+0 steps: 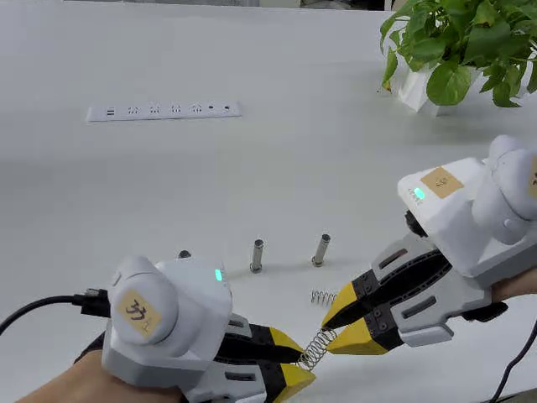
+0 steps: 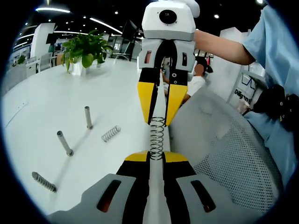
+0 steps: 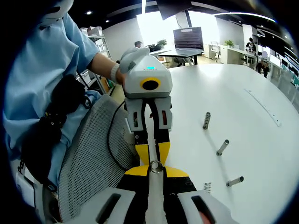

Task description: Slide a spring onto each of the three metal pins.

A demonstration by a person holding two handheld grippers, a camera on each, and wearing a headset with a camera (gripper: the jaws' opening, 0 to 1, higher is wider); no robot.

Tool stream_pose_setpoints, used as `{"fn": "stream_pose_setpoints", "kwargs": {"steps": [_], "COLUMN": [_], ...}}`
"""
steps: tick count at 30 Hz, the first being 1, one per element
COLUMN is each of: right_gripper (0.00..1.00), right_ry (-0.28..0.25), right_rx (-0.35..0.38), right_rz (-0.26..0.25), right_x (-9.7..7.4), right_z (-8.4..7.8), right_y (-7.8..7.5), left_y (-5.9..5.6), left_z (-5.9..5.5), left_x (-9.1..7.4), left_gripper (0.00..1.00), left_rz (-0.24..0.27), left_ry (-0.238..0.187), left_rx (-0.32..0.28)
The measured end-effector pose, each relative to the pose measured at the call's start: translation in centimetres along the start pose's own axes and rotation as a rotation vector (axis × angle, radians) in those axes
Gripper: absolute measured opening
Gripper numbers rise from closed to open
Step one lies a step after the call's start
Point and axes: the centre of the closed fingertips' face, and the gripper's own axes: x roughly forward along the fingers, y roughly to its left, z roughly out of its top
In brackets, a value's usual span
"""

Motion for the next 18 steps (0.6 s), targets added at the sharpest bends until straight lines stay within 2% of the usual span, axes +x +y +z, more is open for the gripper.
{"fn": "stream_pose_setpoints", "kwargs": {"steps": [18], "right_gripper": [0.07], "right_ry": [0.037], "right_rx": [-0.027], "right_rz": [0.003], "right_x": [0.19], "right_z": [-0.20], "right_y": [-0.17], "left_y": [0.00], "left_z": [-0.13], "left_x": [-0.02], "left_gripper": [0.06], "left_rz": [0.023], "left_ry": [-0.022], "left_rx": [0.008]}}
